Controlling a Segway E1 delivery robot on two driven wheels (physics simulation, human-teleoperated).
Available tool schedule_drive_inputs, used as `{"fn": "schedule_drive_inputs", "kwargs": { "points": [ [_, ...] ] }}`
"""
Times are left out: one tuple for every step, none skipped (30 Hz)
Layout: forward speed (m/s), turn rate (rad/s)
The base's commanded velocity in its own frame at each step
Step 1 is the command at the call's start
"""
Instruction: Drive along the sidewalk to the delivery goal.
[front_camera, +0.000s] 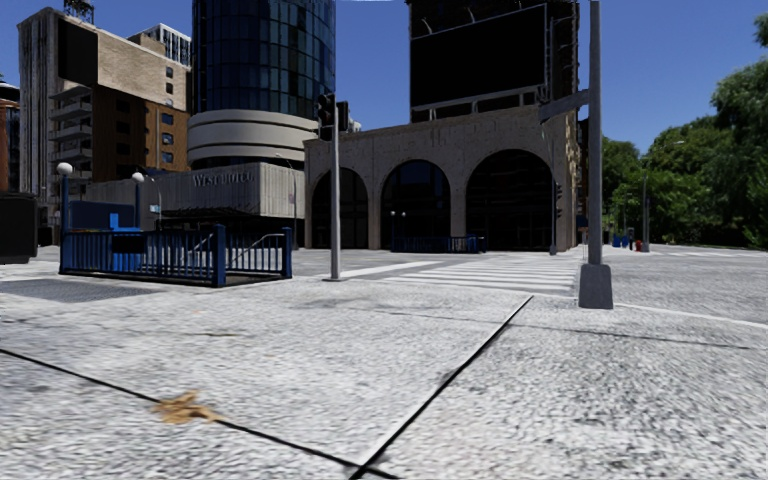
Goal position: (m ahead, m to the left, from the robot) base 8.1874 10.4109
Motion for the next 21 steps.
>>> {"fn": "schedule_drive_inputs", "kwargs": {
  "points": [
    [2.00,0.54],
    [2.00,0.54],
    [2.00,0.56],
    [2.00,0.58],
    [2.00,0.58],
    [2.00,0.58],
    [2.00,0.58],
    [2.00,0.58],
    [2.00,0.58],
    [2.00,0.58],
    [2.00,0.58],
    [2.00,0.58],
    [2.00,0.58],
    [2.00,0.58],
    [2.00,0.59],
    [2.00,0.59],
    [2.00,0.60],
    [2.00,0.60],
    [2.00,0.64],
    [2.00,0.66],
    [2.00,0.66]
  ]
}}
